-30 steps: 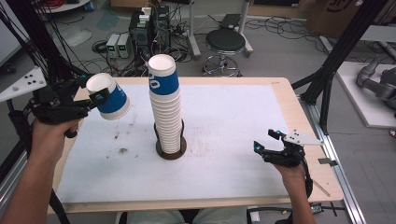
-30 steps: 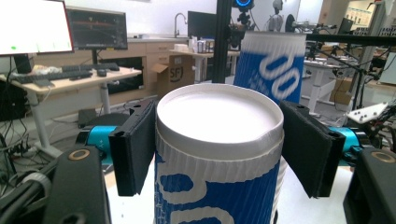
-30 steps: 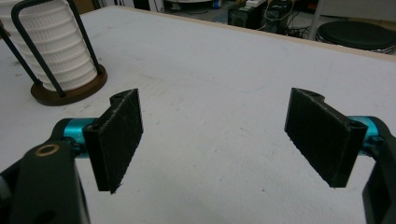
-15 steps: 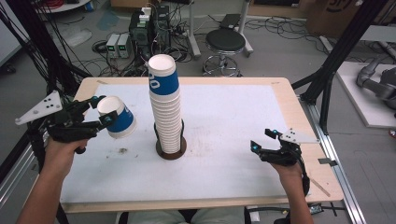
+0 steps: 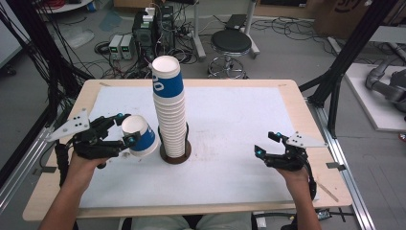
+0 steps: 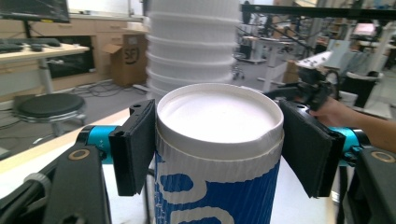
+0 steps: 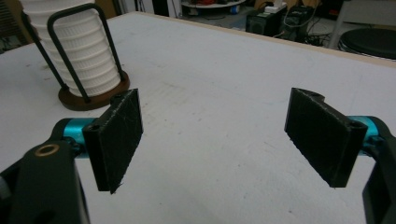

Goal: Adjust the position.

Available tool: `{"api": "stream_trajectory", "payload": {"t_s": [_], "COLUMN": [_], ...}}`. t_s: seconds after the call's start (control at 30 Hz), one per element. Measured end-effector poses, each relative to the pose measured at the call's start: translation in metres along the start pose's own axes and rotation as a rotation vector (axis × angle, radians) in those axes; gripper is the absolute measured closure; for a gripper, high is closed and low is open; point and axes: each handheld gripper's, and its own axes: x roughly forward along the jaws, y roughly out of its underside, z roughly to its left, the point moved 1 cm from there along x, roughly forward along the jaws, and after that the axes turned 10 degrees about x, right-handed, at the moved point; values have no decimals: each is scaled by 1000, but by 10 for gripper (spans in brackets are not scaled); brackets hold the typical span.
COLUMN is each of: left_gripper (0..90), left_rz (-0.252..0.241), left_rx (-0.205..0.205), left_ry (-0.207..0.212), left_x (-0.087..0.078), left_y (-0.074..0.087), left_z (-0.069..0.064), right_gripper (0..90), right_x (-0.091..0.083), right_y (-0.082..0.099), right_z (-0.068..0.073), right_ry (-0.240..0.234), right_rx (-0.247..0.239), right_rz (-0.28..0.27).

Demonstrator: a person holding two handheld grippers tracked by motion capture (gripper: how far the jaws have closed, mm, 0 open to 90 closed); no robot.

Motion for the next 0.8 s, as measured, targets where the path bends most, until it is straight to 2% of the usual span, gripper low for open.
{"api": "stream_trajectory", "payload": {"t_s": [0.33,0.5,0.6,0.7,0.73,0.8], "left_gripper": [307,307,307,307,307,307], "left_rz": [18,23,20,21,19,17], "left_rx": [7,13,21,22,27,29], "left_ry": [79,150,184,223,242,249], "left_x": [13,31,44,59,70,75], "left_y": [14,14,15,16,17,17], "left_z": [-23,-37,-46,-54,-58,-60], "right_gripper": [198,198,197,197,197,197], "right_x": [3,3,5,7,8,9], "right_y": [-1,-3,-3,-3,-3,-3], "right_z": [13,20,27,30,32,33], "right_ry": [-85,-129,-176,-199,-210,-219], "right_rx": [-41,-47,-59,-72,-74,-68], "right_rz": [20,26,33,42,47,50]}}
